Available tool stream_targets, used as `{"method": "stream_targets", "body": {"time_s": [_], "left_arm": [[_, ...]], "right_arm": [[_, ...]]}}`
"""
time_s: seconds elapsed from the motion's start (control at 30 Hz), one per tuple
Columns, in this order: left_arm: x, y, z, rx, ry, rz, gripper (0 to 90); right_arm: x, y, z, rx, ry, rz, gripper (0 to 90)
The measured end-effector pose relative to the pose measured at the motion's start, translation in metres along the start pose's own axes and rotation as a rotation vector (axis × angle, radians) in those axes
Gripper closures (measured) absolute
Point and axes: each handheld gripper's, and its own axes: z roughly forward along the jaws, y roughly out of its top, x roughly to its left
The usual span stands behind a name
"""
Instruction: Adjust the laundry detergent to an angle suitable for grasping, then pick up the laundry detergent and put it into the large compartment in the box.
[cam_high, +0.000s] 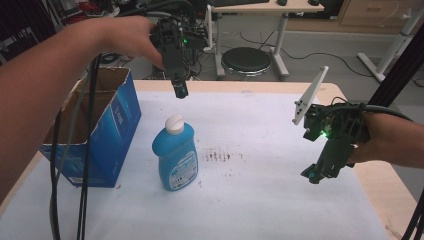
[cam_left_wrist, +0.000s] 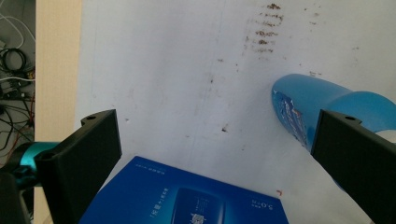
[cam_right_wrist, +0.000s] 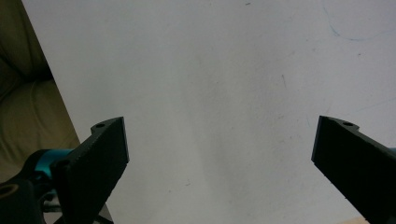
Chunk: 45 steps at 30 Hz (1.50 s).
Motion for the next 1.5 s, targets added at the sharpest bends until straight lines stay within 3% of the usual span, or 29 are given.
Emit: {"method": "stream_targets", "body": {"time_s": [0.43,0.9,1.1,1.33,1.5], "left_arm": [[-0.003,-0.004,-0.006,-0.002,0.017,-0.028,1.7],[-0.01,-0.003,-0.012,-0.006,0.028,-0.013,1.7],[-0.01,-0.003,-0.012,0.001,0.027,-0.035,1.7],[-0.013,-0.004,-0.019,0.001,0.025,-0.089,1.7],[-0.017,-0.006,-0.027,-0.03,-0.015,-0.203,1.7]], "right_arm": [[0.001,0.001,0.0,-0.015,0.007,-0.009,2.9],[0.007,-0.002,-0.006,-0.013,-0.005,-0.015,2.9],[0.005,-0.001,-0.005,-0.016,-0.008,-0.019,2.9],[0.005,-0.004,-0.007,-0.025,-0.015,-0.015,2.9],[0.006,-0.006,-0.008,-0.023,-0.017,-0.012,2.9]]}}
